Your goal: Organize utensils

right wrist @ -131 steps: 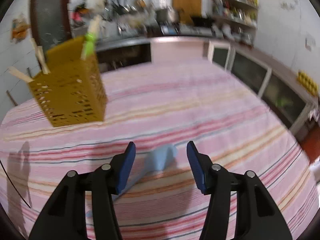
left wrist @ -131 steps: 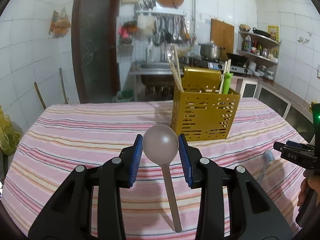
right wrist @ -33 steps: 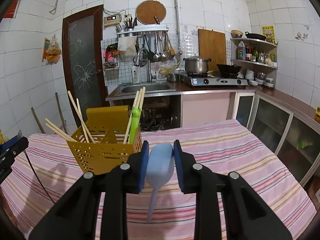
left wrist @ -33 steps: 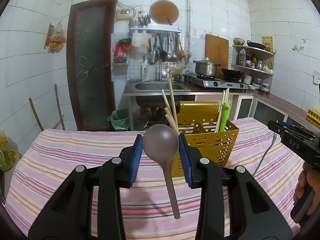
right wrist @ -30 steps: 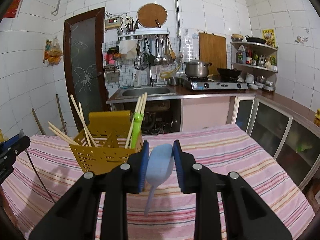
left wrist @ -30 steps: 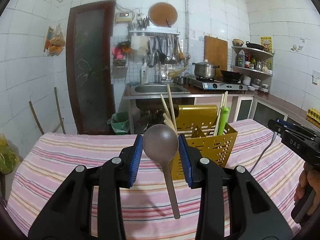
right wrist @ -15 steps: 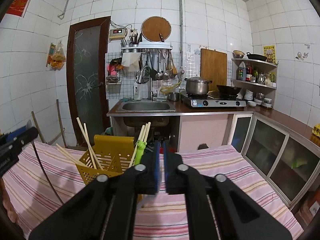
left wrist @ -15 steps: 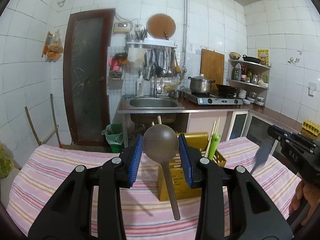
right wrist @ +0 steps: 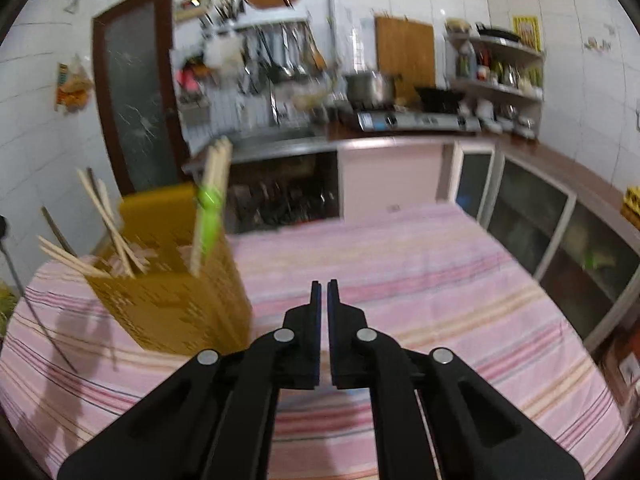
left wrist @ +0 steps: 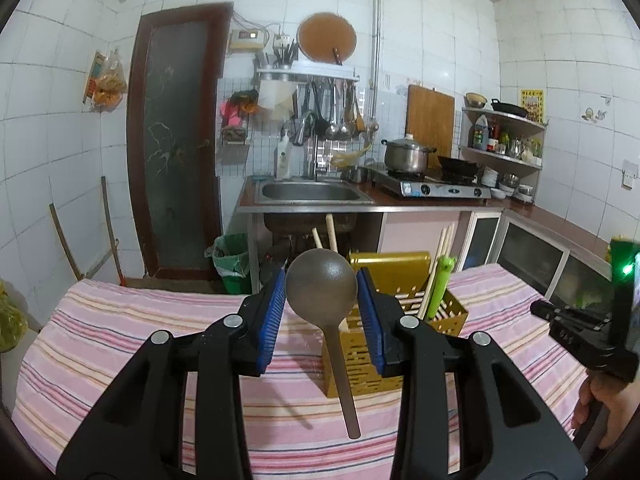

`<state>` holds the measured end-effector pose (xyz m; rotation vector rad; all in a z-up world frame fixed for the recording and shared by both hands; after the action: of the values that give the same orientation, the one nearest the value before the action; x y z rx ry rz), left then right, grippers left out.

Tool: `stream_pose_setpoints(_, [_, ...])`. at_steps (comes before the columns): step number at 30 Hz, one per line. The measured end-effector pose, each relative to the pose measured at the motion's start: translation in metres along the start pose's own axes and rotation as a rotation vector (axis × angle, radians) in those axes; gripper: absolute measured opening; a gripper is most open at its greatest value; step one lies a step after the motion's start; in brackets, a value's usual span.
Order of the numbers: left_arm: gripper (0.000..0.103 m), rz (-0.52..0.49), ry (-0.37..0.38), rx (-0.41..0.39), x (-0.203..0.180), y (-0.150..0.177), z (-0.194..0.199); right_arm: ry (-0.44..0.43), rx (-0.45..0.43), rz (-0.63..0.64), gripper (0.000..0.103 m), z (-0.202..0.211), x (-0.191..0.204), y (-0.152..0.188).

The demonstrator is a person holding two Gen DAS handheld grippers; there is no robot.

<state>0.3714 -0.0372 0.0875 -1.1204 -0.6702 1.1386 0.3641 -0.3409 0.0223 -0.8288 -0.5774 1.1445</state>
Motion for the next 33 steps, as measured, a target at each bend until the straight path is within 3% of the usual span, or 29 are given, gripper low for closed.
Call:
stream_pose_setpoints(8, [0.035,-0.020,-0.005,0.024,0.012,0.015,-0.005,0.089,0.169,-0.104,0.005,-0.053,-0.032,0.045])
stream_pose_setpoints(9, [0.035,-0.017,-0.006,0.026,0.015,0.016,-0.006,0.109,0.190,-0.125,0.016,-0.059,-0.037,0.052])
stream_pose_setpoints(10, [0.035,-0.012,-0.004,0.032,0.017,0.016,-0.009,0.129,0.200,-0.139,0.043,-0.061,-0.041,0.056])
stream_pose_setpoints(11, [0.035,-0.007,-0.002,0.037,0.019,0.018,-0.010,0.147,0.205,-0.151,0.055,-0.062,-0.042,0.059])
stream_pose_setpoints(12, [0.035,-0.004,-0.001,0.040,0.020,0.019,-0.011,0.170,0.216,-0.150,0.057,-0.065,-0.044,0.063])
stream_pose_setpoints(16, [0.035,0.000,-0.001,0.056,0.027,0.027,-0.019,0.212,0.300,-0.169,0.053,-0.081,-0.041,0.075])
stream_pose_setpoints(18, [0.035,0.008,0.004,0.063,0.030,0.031,-0.022,0.202,0.338,-0.197,0.046,-0.089,-0.040,0.081])
stream_pose_setpoints(22, [0.035,0.005,0.002,0.076,0.031,0.039,-0.025,0.196,0.406,-0.243,0.045,-0.105,-0.037,0.094])
stream_pose_setpoints(24, [0.035,0.000,-0.001,0.079,0.032,0.041,-0.026,0.203,0.400,-0.239,0.045,-0.110,-0.034,0.093])
stream_pose_setpoints(26, [0.035,0.004,-0.001,0.080,0.033,0.041,-0.027,0.201,0.395,-0.239,0.036,-0.113,-0.031,0.092])
stream_pose_setpoints(28, [0.035,0.010,-0.001,0.083,0.034,0.043,-0.028,0.181,0.387,-0.241,0.019,-0.115,-0.028,0.090])
stream_pose_setpoints(33, [0.035,0.002,-0.004,0.089,0.033,0.044,-0.030,0.135,0.350,-0.259,0.011,-0.108,-0.026,0.083])
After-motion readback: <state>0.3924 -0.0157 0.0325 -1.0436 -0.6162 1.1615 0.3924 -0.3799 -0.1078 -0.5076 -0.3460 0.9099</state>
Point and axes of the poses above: each gripper's, at about its wrist camera, not at the fingertips, and z roughly against the way its jaws point, x to its left, y to its underside, the point moved 10 cm from there along -z, roughly the way its jaws point, and after that the axes turned 10 degrees about y, right-handed, at the moved point
